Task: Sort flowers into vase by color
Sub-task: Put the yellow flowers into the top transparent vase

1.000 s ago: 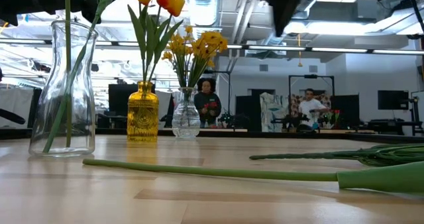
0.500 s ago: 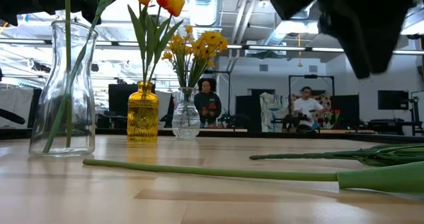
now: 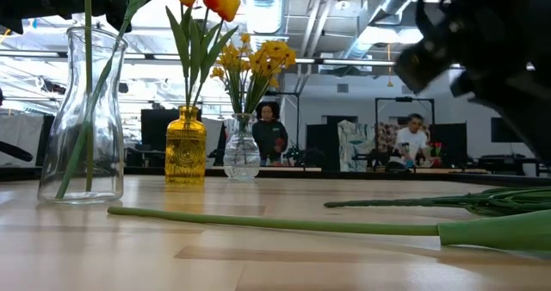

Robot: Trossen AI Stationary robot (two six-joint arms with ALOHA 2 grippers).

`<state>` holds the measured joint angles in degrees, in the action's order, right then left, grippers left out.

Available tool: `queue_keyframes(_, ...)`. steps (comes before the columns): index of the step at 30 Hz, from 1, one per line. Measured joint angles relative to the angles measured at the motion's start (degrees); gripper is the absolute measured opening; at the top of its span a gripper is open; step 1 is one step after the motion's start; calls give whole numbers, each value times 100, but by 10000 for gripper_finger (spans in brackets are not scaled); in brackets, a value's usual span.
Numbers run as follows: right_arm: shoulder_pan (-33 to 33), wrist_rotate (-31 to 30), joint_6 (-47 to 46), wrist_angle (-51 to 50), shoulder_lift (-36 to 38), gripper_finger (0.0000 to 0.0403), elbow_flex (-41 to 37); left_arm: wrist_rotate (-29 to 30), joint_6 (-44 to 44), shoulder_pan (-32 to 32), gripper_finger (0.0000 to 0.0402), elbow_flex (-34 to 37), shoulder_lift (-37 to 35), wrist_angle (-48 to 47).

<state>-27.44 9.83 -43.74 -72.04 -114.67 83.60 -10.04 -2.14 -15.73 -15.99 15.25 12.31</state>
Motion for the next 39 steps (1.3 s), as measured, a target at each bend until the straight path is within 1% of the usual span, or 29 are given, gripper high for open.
queue_keyframes(5,15,257,89,432,-2,230,-342,2,6,0,179,0,0,-1)
queue_keyframes(12,15,278,174,651,0,230,-698,4,6,0,179,0,0,-2)
queue_keyframes(15,15,293,174,661,0,221,-833,7,7,0,179,0,0,-2)
queue_keyframes(18,15,381,179,702,0,203,-972,9,7,0,179,0,0,0)
queue_keyframes(22,15,435,347,831,15,167,-1050,21,5,0,179,0,0,1)
queue_keyframes(29,16,435,390,826,15,79,-1054,20,6,0,179,0,1,1)
queue_keyframes(32,17,401,573,782,14,42,-1054,19,55,0,179,0,0,1)
queue_keyframes(33,17,399,629,751,13,36,-1054,20,81,0,179,0,0,1)
queue_keyframes(36,17,349,677,549,9,36,-1063,17,114,0,179,0,0,1)
queue_keyframes(39,21,126,692,219,3,36,-1062,17,114,0,179,0,0,1)
